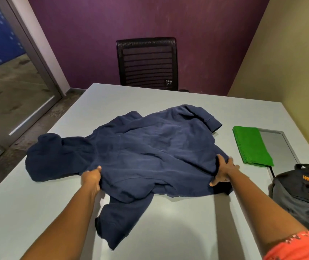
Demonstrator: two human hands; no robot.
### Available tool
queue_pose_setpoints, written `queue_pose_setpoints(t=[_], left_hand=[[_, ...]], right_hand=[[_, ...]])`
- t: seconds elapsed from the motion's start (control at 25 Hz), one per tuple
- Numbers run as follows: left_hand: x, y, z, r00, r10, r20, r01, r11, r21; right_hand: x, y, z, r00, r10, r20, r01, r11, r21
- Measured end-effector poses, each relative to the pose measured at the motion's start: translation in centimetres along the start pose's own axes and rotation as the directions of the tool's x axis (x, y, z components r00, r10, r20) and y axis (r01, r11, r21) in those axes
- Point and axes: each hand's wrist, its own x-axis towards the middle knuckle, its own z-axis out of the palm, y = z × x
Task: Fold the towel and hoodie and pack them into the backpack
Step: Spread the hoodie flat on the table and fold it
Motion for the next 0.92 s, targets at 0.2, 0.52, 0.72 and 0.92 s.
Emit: queue_pose_setpoints(t=[0.2,0.52,0.72,0.92], left_hand=[[1.4,5.3,-5.5,0.868,0.293,-0.401,-0.268,0.956,0.119],[0.1,2.7,-6.2,0.824,0.164,-0.542,0.015,0.950,0.312],[-2.9,2.2,0.1,0.701,0.713,-0.018,-0.468,0.479,0.743],[-6.5,4.3,5.6,0.733,0.474,0.487,-0.611,0.774,0.166]], right_hand=[[0.7,0.0,0.9,0.990,0.131,0.050,-0.140,0.917,0.373],[-0.5,-3.9,1.7,0.982,-0.171,0.081,0.057,0.678,0.733],[-2.9,-8.2,0.1,0.995,-0.099,-0.033,0.079,0.508,0.858],[-5.9,-12.9,-1.4,0.703,-0.678,-0.215,0.711,0.677,0.190]])
